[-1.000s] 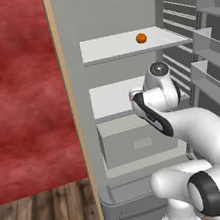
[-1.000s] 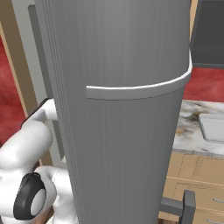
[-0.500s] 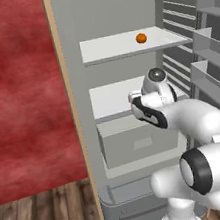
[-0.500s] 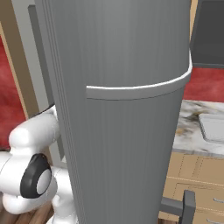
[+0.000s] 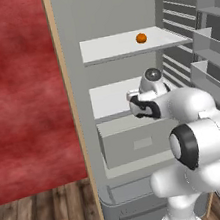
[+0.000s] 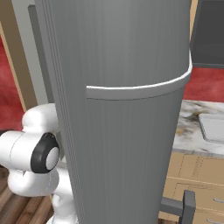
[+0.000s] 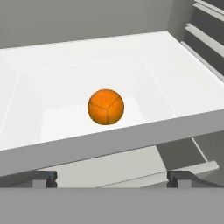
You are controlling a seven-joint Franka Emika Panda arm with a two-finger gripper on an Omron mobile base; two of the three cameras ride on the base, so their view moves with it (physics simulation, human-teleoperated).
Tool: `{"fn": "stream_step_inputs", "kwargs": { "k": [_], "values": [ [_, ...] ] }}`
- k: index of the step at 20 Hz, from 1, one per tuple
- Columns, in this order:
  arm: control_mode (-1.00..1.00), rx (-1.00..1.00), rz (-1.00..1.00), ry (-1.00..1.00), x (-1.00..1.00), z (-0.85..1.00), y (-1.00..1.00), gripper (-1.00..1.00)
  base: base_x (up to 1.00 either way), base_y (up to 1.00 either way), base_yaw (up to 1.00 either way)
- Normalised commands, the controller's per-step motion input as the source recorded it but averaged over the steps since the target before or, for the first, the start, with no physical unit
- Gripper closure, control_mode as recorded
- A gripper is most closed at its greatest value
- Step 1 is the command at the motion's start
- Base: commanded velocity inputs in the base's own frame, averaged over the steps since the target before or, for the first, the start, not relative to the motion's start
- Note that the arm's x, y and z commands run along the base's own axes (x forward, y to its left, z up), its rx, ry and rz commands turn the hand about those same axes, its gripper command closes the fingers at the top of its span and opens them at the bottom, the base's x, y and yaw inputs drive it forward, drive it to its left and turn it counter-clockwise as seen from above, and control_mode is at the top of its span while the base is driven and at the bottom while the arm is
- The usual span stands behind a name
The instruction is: Pick the tangerine and orange from the fridge and place them inside the tupperware on the counter.
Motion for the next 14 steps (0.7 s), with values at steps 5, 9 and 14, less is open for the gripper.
{"fn": "stream_step_inputs", "kwargs": {
  "k": [5,9,14],
  "values": [
    [-1.00,0.00,0.00,0.00,0.32,-0.16,-0.04,-1.00,0.00,0.00,0.00],
    [-1.00,0.00,0.00,0.00,0.33,-0.12,-0.03,-1.00,0.00,0.00,0.00],
    [-1.00,0.01,0.00,0.00,0.32,-0.11,-0.01,-1.00,0.00,0.00,0.00]
  ]
}}
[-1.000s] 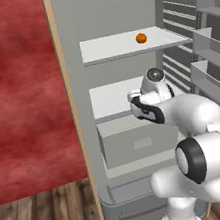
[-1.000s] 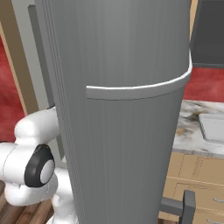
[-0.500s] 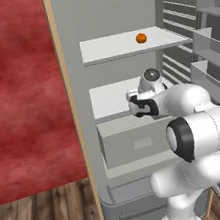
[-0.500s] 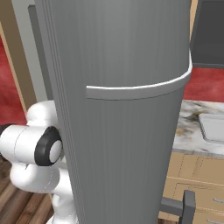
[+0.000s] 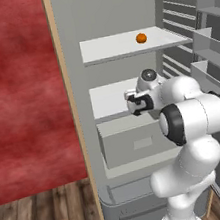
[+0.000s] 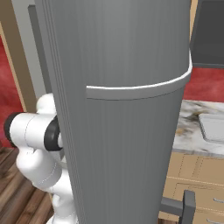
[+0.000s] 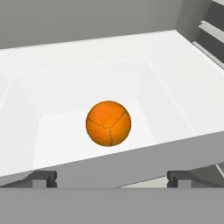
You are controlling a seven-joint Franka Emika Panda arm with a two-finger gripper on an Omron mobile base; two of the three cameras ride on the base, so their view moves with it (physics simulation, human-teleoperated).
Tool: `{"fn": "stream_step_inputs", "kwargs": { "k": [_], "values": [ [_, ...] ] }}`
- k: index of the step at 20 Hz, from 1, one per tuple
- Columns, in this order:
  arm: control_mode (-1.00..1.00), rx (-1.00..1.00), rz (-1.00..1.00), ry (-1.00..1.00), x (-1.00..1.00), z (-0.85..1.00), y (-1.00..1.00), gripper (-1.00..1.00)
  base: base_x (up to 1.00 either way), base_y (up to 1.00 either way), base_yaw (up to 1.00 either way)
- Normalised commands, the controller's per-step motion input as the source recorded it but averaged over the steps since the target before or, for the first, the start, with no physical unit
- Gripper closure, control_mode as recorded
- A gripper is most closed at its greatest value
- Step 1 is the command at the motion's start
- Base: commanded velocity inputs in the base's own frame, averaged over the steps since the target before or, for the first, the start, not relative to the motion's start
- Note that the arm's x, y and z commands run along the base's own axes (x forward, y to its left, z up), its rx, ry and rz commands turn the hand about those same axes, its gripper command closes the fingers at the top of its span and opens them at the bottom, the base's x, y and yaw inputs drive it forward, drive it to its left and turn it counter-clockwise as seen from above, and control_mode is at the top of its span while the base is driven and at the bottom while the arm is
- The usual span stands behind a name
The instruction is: Pick the tangerine and orange from the fridge and place them inside the tupperware on the counter.
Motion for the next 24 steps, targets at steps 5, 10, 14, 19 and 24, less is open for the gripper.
{"fn": "stream_step_inputs", "kwargs": {
  "k": [5,10,14,19,24],
  "values": [
    [-1.00,0.00,0.00,0.00,0.24,-0.16,0.00,-1.00,0.00,0.00,0.00],
    [-1.00,0.00,0.00,0.01,0.19,-0.18,0.00,-1.00,0.00,0.00,0.00],
    [-1.00,0.01,0.00,0.02,0.20,-0.13,-0.01,-1.00,0.00,0.00,0.00],
    [-1.00,0.07,0.00,0.00,0.21,-0.08,-0.05,-1.00,0.00,0.00,0.00],
    [-1.00,0.09,0.00,0.00,0.20,-0.08,-0.07,-1.00,0.00,0.00,0.00]
  ]
}}
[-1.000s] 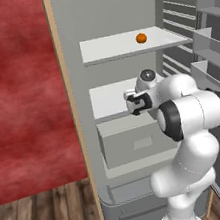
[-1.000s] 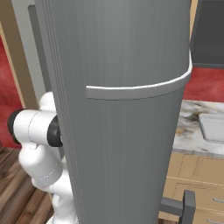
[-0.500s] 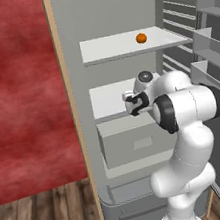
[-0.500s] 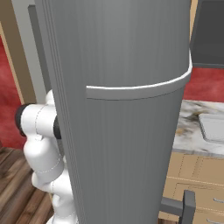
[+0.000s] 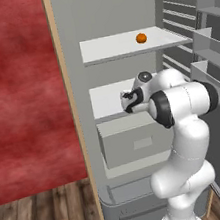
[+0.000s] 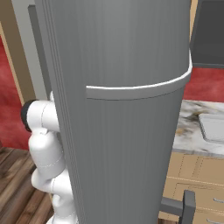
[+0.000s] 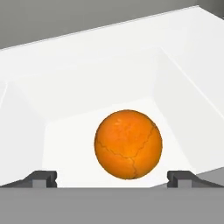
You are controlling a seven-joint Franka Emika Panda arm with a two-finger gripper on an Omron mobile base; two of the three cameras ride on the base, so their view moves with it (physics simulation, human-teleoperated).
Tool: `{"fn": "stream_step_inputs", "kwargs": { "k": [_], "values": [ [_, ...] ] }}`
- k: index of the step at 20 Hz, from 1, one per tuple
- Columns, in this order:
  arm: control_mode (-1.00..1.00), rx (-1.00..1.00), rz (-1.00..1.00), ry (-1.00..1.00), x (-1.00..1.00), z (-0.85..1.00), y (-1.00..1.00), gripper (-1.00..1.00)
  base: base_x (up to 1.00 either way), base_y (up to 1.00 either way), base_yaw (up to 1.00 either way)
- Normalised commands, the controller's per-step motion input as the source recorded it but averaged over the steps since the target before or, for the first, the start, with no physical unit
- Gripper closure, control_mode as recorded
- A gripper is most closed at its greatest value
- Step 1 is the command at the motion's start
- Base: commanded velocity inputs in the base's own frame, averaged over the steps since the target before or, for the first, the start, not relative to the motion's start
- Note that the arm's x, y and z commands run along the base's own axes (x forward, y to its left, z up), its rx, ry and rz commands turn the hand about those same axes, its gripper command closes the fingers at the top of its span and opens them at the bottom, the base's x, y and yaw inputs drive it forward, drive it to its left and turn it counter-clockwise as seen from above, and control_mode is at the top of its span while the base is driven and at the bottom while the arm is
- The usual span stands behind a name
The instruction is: Pick the tangerine and orange from the fridge and place them inside the tupperware on the counter.
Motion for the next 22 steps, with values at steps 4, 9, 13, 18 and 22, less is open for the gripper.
{"fn": "stream_step_inputs", "kwargs": {
  "k": [4,9,13,18,22],
  "values": [
    [-1.00,0.09,0.00,0.00,0.18,-0.10,-0.10,-1.00,0.00,0.00,0.00],
    [-1.00,0.01,0.00,0.00,0.10,-0.12,-0.16,-1.00,0.00,0.00,0.00],
    [-1.00,0.00,0.00,0.00,0.11,-0.06,-0.14,-1.00,0.00,0.00,0.00],
    [-1.00,0.00,0.00,0.00,0.16,-0.02,-0.09,-1.00,0.00,0.00,0.00],
    [-1.00,0.00,0.00,0.00,0.19,-0.03,-0.01,-1.00,0.00,0.00,0.00]
  ]
}}
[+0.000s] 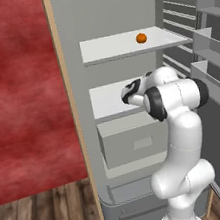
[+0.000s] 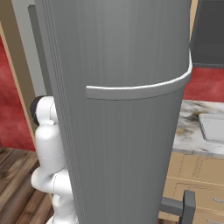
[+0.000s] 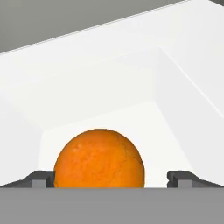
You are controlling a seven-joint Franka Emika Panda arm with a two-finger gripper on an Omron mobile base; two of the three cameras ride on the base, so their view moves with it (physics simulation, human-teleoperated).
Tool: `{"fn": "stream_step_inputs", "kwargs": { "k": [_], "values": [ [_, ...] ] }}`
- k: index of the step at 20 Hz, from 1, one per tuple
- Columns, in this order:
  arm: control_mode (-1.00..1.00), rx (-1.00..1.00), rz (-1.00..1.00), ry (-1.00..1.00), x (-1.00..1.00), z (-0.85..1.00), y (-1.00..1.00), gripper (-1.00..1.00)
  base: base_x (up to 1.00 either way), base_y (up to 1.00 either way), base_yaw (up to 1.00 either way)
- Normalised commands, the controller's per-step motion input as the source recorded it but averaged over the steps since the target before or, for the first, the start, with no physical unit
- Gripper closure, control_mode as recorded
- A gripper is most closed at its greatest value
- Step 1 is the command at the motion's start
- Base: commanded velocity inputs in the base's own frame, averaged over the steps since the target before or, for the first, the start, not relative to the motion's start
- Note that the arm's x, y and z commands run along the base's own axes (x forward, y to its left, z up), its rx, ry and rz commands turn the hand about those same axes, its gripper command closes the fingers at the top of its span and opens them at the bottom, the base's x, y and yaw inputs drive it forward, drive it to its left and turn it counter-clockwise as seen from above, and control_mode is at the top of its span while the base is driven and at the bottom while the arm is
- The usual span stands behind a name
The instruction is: Pick the tangerine and orange from the fridge and place them inside the tupperware on the counter.
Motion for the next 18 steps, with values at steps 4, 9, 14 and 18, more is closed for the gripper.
{"fn": "stream_step_inputs", "kwargs": {
  "k": [4,9,14,18],
  "values": [
    [-1.00,0.00,0.00,0.01,0.12,-0.10,0.00,-1.00,0.00,0.00,0.00],
    [-1.00,0.00,0.00,0.04,0.04,-0.12,0.00,-1.00,0.00,0.00,0.00],
    [-1.00,0.00,0.00,0.06,0.00,-0.17,0.00,-1.00,0.00,0.00,0.00],
    [-1.00,0.00,0.00,0.04,0.00,-0.19,0.01,-1.00,0.00,0.00,0.00]
  ]
}}
